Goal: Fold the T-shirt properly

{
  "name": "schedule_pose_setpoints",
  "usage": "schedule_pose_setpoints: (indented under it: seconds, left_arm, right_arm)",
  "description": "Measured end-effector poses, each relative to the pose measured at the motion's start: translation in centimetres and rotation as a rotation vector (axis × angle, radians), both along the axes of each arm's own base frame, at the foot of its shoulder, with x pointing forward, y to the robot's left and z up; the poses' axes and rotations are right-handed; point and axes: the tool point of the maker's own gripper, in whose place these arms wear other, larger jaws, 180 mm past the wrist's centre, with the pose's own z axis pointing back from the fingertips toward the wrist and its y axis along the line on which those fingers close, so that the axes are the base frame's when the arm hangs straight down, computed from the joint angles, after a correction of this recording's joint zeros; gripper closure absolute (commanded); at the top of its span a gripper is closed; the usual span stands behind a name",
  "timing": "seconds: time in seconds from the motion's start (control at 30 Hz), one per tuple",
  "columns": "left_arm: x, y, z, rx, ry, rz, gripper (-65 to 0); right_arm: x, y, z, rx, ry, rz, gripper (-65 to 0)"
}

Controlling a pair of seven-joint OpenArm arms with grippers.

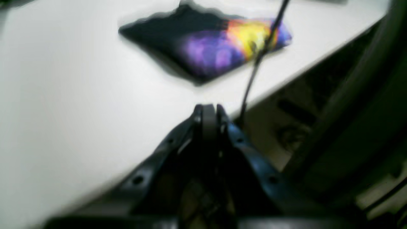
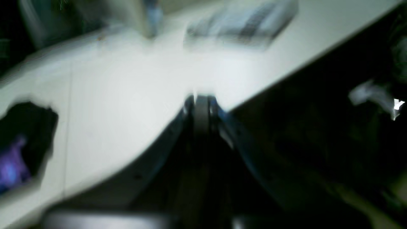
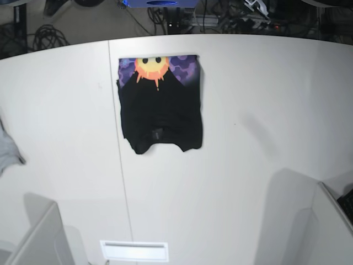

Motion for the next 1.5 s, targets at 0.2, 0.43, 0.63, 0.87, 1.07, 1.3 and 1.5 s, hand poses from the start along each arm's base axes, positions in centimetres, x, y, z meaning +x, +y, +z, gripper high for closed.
schedule_pose_setpoints:
  seconds: [0.2,0.43,0.63,0.87,1.07,1.3,1.5]
  left_arm:
    - [-3.3,2.4,-7.2,0.03,0.156,0.13,0.0]
    - [-3.1,4.1,-12.8,0.105,0.378,0.198,0.0]
    - [-6.2,3.8,-18.0,0.265,0.692,0.178,0.0]
    - [-8.7,3.0,-22.4,0.457,1.04,0.146,0.0]
    - [-10.7,1.8,-23.5,0.532,1.25,0.13,0.0]
    - [-11.4,1.2,-23.5,0.508,1.272,0.152,0.0]
    - [-9.5,1.6,-23.6,0.511,1.245,0.159,0.0]
  right_arm:
    - [-2.9,-0.2,-8.0,0.119,0.249,-0.053,0.0]
    - [-2.7,0.3,-13.0,0.225,0.419,-0.05,0.0]
    - [-2.8,2.4,-17.9,0.383,0.699,0.139,0.0]
    - [-6.1,9.6,-23.2,0.614,1.297,0.581,0.0]
    - [-5.4,12.3,-23.7,0.463,1.473,0.937,0.0]
    - [-4.3,16.6,-23.8,0.506,1.434,0.988,0.0]
    - [-3.6,17.5,-23.8,0.513,1.412,0.997,0.0]
